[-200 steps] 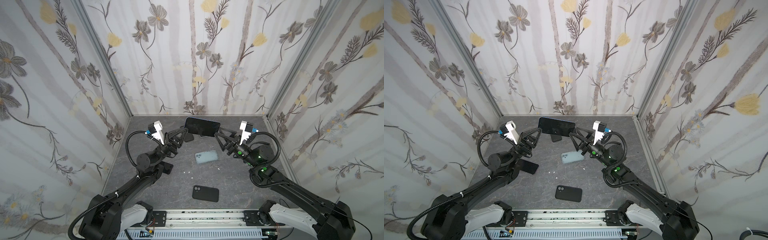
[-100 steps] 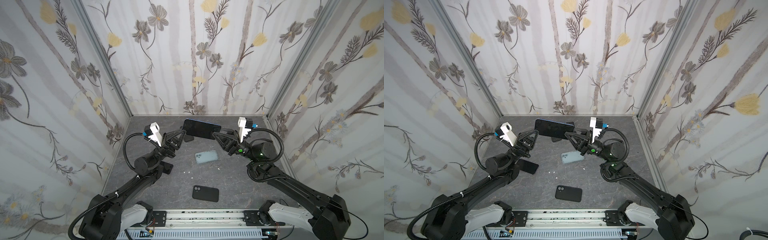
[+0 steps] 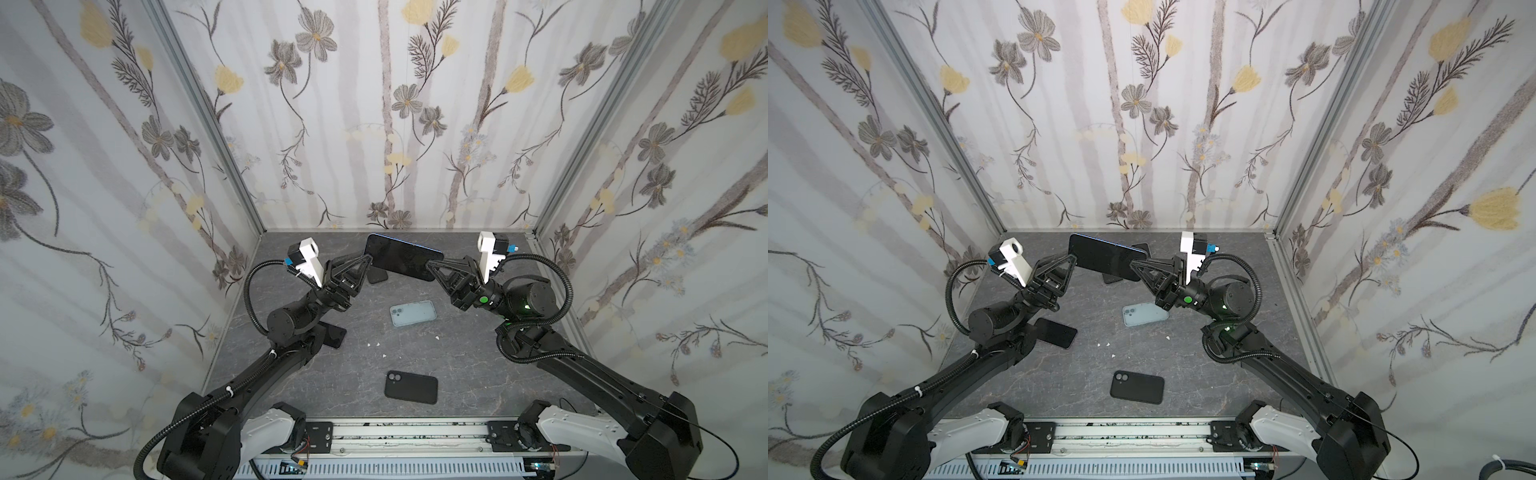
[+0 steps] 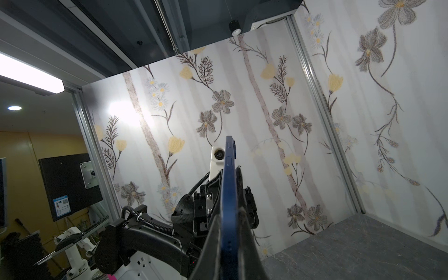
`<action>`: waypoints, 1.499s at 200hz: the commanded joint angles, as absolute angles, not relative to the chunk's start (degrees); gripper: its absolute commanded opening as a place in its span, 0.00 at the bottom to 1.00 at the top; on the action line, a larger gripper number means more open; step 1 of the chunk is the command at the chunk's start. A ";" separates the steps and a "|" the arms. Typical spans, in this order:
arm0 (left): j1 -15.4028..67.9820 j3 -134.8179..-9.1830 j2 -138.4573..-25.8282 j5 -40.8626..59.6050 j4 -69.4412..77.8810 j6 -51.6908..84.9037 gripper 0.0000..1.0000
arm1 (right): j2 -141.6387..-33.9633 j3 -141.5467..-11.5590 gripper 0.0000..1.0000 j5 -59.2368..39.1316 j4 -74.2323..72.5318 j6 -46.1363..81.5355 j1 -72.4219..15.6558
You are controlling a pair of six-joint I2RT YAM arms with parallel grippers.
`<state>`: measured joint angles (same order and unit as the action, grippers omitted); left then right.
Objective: Put the phone into the phone case
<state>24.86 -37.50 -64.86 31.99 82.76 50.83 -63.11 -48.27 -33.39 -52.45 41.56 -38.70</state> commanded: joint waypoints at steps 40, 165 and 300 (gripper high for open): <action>24.26 -42.63 -56.10 12.91 44.53 23.37 0.99 | -56.71 -51.86 0.00 -24.65 -36.01 35.43 -33.54; 26.08 -55.84 -71.73 10.72 -10.15 13.49 0.96 | -75.58 -83.43 0.00 -29.40 23.79 20.13 -16.21; 26.97 -57.46 -97.94 24.17 -0.88 31.68 0.55 | -97.39 -68.54 0.00 -40.76 16.80 25.37 -17.36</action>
